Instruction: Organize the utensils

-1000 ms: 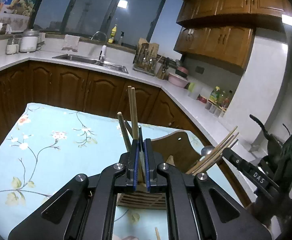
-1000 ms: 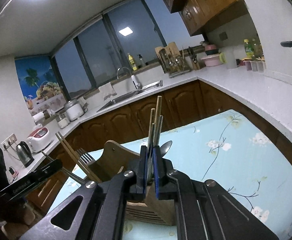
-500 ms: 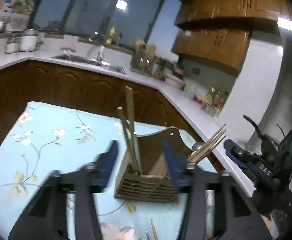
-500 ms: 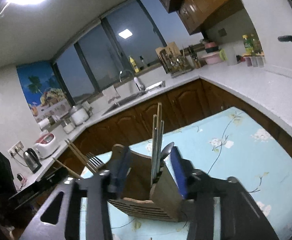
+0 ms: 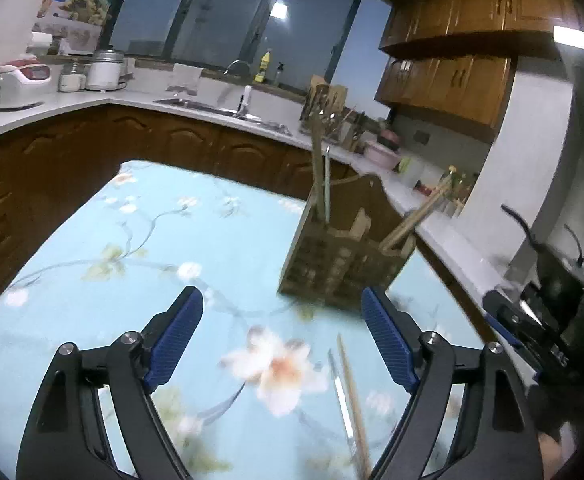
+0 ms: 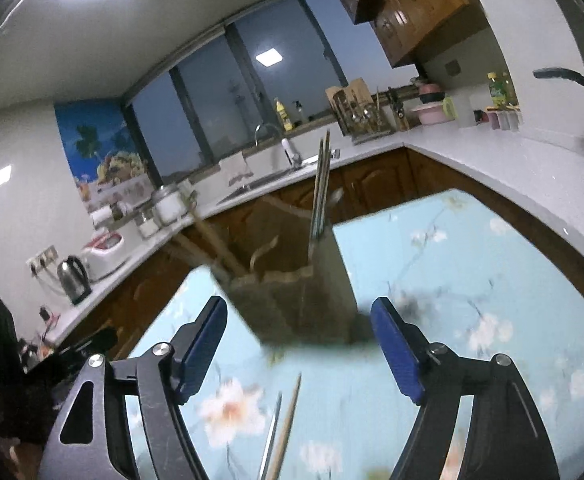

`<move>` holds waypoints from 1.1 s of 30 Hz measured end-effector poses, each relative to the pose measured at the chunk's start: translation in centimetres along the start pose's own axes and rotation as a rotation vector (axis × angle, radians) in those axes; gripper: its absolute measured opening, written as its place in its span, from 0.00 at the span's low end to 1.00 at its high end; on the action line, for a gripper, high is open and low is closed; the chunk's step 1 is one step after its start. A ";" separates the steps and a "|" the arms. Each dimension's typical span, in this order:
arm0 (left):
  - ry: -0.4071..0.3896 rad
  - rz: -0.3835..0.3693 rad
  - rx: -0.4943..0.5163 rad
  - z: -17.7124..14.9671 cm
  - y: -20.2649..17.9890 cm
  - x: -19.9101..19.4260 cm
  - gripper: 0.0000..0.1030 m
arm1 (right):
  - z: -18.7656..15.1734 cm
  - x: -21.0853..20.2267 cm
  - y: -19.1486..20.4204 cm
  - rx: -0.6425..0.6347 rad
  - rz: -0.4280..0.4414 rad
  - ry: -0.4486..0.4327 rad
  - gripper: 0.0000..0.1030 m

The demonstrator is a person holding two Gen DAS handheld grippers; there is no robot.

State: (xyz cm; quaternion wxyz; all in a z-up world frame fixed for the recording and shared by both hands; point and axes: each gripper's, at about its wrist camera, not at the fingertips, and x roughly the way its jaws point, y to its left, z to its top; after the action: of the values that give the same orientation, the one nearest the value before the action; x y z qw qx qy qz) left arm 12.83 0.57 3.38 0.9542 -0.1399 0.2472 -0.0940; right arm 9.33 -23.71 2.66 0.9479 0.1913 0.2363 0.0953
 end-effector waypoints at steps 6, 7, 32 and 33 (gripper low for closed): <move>-0.015 0.033 0.019 -2.9 0.4 -4.2 0.85 | -4.3 -3.8 0.6 -0.029 -0.009 0.036 0.80; -0.019 0.040 0.026 -3.2 0.4 -4.9 0.86 | -4.7 -4.5 1.0 -0.051 -0.012 0.040 0.80; -0.198 0.233 0.201 -10.9 -0.3 -10.4 1.00 | -11.3 -11.8 4.7 -0.312 -0.123 -0.179 1.00; -0.195 0.232 0.202 -10.9 -0.3 -10.3 1.00 | -11.3 -11.8 4.5 -0.306 -0.129 -0.181 1.00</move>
State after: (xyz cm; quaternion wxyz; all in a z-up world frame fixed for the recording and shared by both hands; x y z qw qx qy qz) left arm -1.56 0.41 -1.08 0.9873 -0.0224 0.1574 0.0062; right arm -6.83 -19.29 0.13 0.9875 0.0372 0.1444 0.0514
